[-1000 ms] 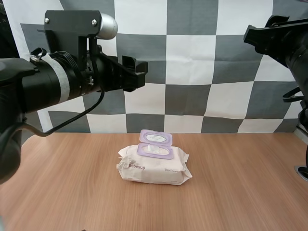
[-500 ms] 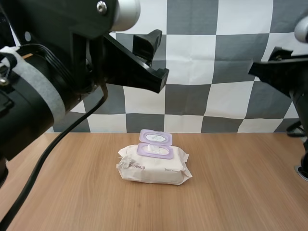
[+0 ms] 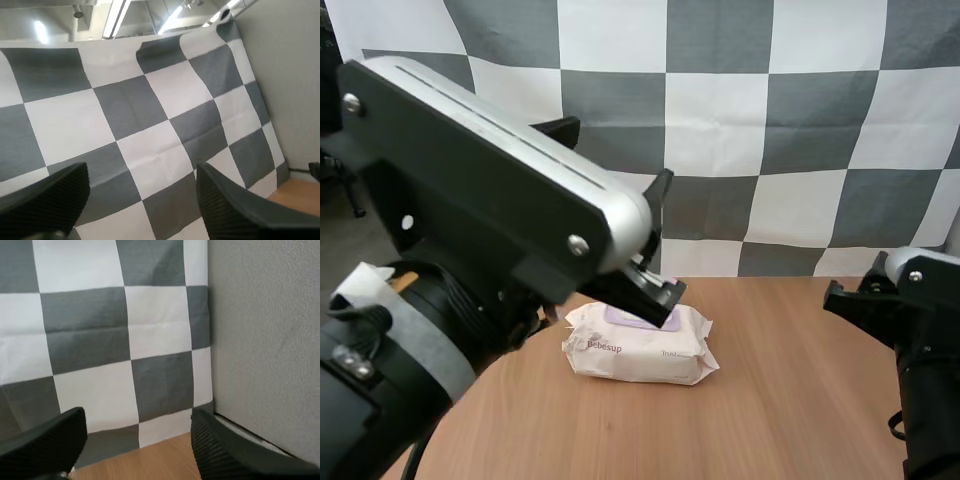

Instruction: Open the wet wipes lid

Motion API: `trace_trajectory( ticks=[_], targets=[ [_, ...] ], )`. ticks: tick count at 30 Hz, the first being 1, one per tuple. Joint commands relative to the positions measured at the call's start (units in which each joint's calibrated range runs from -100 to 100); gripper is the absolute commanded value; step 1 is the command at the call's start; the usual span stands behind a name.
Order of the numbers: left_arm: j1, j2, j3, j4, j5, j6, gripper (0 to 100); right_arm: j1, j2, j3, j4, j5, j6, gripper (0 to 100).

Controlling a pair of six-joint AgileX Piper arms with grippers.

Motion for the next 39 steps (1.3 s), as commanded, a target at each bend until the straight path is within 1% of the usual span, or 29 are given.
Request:
trace_trajectory(
  ticks=[1, 3, 7, 9, 10, 11, 16, 21, 24, 27, 29, 31, 34, 36, 39],
  targets=[
    [0.01, -0.1, 0.9, 12.3, -3.8, -4.4, 100, -0.9, -2.7, 2.8, 0.0, 0.0, 0.0, 99],
    [0.01, -0.1, 4.3, 13.0, -15.9, -8.8, 100, -1.2, -4.1, 4.1, 0.0, 0.0, 0.0, 99],
    [0.01, -2.9, 15.7, 12.0, -50.9, -19.5, 100, -1.2, -4.1, 5.0, 0.0, 0.0, 0.0, 99],
    [0.01, -4.9, 22.2, 12.0, -61.5, -22.1, 100, -1.2, -4.1, 5.0, 0.0, 0.0, 0.0, 99],
    [0.01, -5.8, 24.2, 12.0, -64.4, -22.1, 100, -1.2, -4.1, 5.0, 0.0, 0.0, 0.0, 99],
    [0.01, -5.8, 26.9, 12.3, -65.6, -21.7, 100, -1.4, -4.1, 5.0, 0.0, 0.0, 0.0, 99],
    [0.01, -5.8, 34.1, 16.5, -65.3, -19.5, 100, -3.3, -4.1, 5.2, 0.0, 0.0, 0.0, 99],
    [0.01, -5.8, 38.0, 16.2, -70.0, -19.5, 100, -3.6, -4.1, 8.1, 0.0, 0.0, 0.0, 99],
    [0.01, -5.8, 38.0, 17.1, -64.8, -18.8, 100, -3.6, -4.1, 9.1, 0.0, 0.0, 0.0, 99],
    [0.01, -5.8, 38.0, 14.6, -62.3, -19.7, 100, -3.6, -4.1, 9.1, 0.0, 0.0, 0.0, 99],
    [0.01, -5.8, 38.0, 14.7, -56.9, -19.9, 100, -3.6, -4.1, 9.1, 0.0, 0.5, 0.0, 99],
    [0.01, -5.8, 38.0, 16.5, -51.3, -19.8, 100, -3.6, -4.1, 9.1, 0.0, 3.1, 0.0, 99],
    [0.01, -5.8, 38.0, 19.2, -46.5, -19.5, 100, -3.6, -4.1, 9.1, 0.0, 13.3, 0.0, 99],
    [0.01, -5.8, 38.0, 18.6, -48.7, -19.5, 100, -3.6, -4.1, 9.1, 0.0, 22.5, 0.0, 99],
    [0.01, -5.8, 38.0, 17.4, -52.6, -20.3, 100, -3.6, -4.1, 9.1, 0.0, 30.2, 0.0, 99]
  ],
)
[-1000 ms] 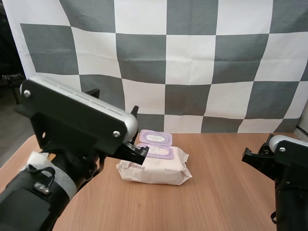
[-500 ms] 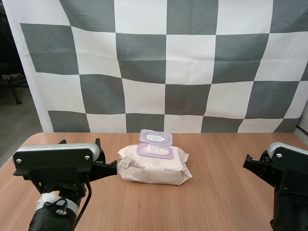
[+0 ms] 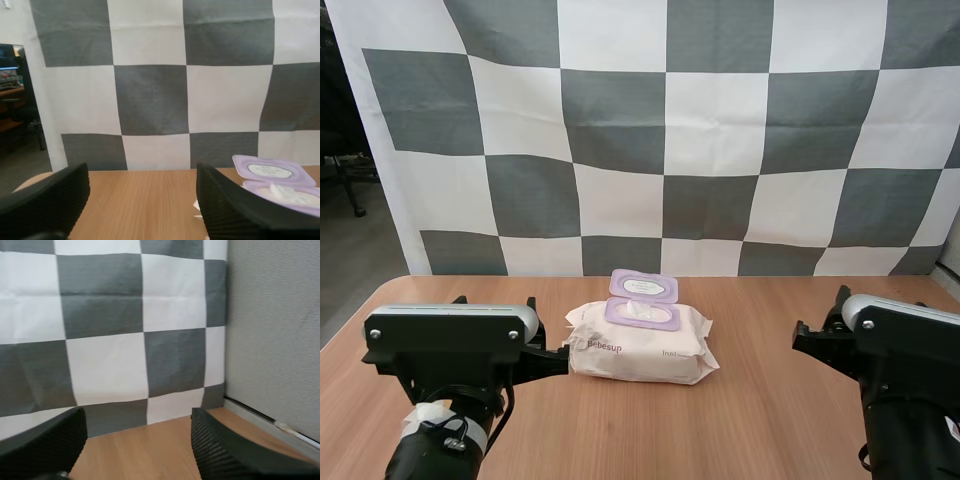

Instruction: Open the wet wipes lid

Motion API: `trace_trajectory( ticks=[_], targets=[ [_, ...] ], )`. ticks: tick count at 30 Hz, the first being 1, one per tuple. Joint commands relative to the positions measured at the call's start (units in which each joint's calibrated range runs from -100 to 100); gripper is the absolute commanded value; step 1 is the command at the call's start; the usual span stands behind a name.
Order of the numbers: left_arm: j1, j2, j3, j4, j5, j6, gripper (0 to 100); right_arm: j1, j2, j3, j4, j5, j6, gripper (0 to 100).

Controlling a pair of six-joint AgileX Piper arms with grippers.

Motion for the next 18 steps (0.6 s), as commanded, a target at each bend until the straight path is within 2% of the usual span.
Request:
trace_trajectory(
  ticks=[1, 3, 5, 7, 8, 10, 13, 18],
  targets=[
    [0.01, 0.0, 0.0, -0.3, -4.6, -2.0, 100, 0.0, 0.0, 0.0, 0.0, 11.9, 0.0, 99],
    [0.01, 0.0, 0.0, 9.6, -4.6, -11.0, 100, 0.1, 0.0, 0.0, 0.0, 16.4, 0.0, 99],
    [0.01, 0.0, 0.0, 27.3, -4.6, -28.4, 100, 0.6, 0.0, 0.0, 0.0, 24.5, 0.0, 99],
    [0.01, 0.0, 0.0, 39.9, -4.6, -42.8, 100, 1.6, 0.0, 0.0, 0.0, 31.5, 0.0, 99],
    [0.01, 0.0, 0.0, 43.6, -5.2, -46.1, 100, 2.1, 0.0, 0.0, 0.0, 35.0, 0.0, 99],
    [0.01, 0.0, 0.0, 46.2, -5.9, -49.0, 100, 3.0, 0.0, 0.0, 0.0, 38.2, 0.0, 99],
    [-0.14, 0.0, 0.0, 47.2, -6.3, -50.0, 100, 3.0, 0.0, 0.0, 0.0, 36.7, 0.0, 99],
    [-3.08, 0.0, 0.0, 47.3, -6.3, -50.0, 100, 1.2, 0.0, 0.0, 0.0, 33.7, 0.0, 99]
  ],
)
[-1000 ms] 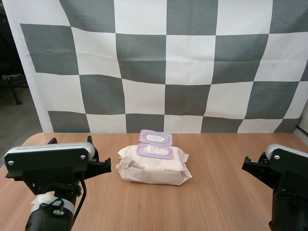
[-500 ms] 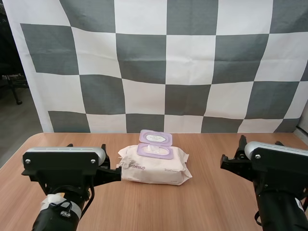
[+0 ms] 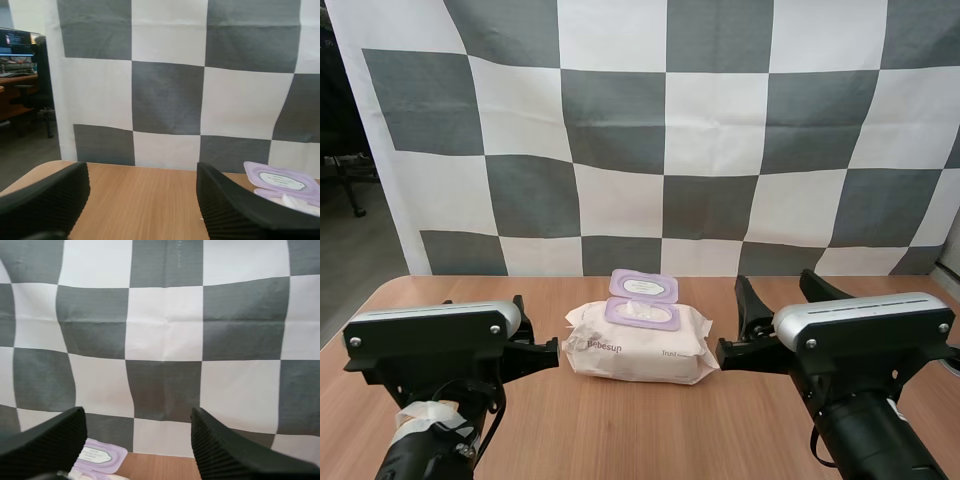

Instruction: Open the wet wipes lid

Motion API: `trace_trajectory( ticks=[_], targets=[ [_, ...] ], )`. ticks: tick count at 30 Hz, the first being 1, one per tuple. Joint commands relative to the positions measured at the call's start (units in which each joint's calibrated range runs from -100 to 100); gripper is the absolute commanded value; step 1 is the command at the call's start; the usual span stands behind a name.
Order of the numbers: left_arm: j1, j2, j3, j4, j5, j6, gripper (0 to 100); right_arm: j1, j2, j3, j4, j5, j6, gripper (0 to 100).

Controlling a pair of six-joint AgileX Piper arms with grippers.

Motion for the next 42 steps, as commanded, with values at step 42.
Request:
trace_trajectory(
  ticks=[42],
  targets=[
    [-3.98, 0.0, 0.0, 22.2, 15.1, -20.1, 100, 0.6, 0.0, 0.0, -61.4, -32.8, 47.7, 69]
  ],
)
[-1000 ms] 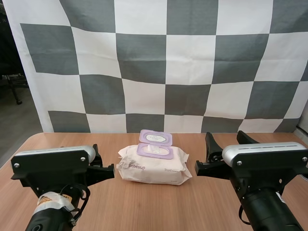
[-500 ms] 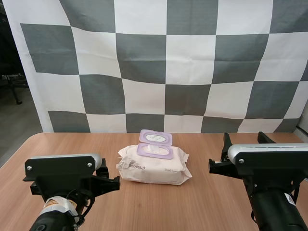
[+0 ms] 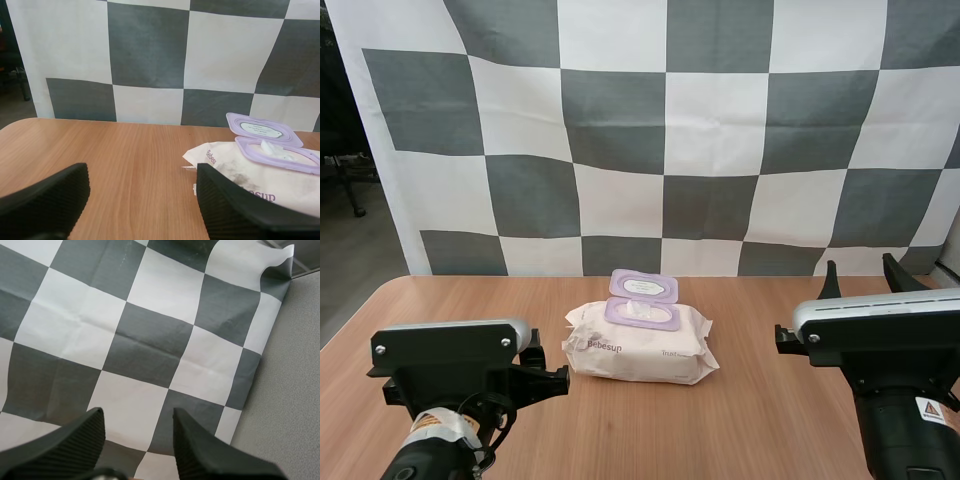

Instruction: Open the wet wipes lid

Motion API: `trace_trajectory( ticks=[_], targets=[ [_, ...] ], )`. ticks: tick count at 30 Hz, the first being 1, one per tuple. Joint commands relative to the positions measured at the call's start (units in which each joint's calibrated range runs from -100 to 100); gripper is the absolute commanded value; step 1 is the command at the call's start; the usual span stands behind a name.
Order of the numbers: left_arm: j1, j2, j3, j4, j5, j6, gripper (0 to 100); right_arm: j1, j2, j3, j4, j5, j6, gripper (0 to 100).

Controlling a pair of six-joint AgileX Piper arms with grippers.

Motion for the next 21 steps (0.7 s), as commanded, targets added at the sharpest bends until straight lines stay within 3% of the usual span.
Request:
trace_trajectory(
  ticks=[1, 4, 9, 11, 13, 21],
  targets=[
    [-0.03, 0.0, 0.0, 0.0, -0.1, 0.0, 100, 0.0, 0.0, 0.0, -26.5, 1.3, 39.8, 69],
    [-0.03, 0.0, 0.0, 0.0, -0.1, 0.0, 100, -0.1, 0.0, 0.0, -30.6, 13.7, 48.0, 69],
    [-0.03, 0.0, 0.0, 0.0, -0.1, 0.0, 100, -0.7, 0.0, 0.0, -55.9, 47.7, 59.5, 69],
    [-0.03, 0.0, 0.0, 0.0, -0.1, 0.0, 100, -0.7, 0.0, 0.0, -60.5, 58.1, 62.3, 69],
    [-0.03, 0.0, 0.0, 0.0, -0.1, 0.0, 100, -0.7, 0.0, 0.0, -60.6, 57.0, 65.0, 69],
    [-0.03, 0.0, 0.0, 0.0, -0.1, 0.0, 100, -0.7, 0.0, 0.0, -53.5, 57.7, 65.0, 69]
  ],
)
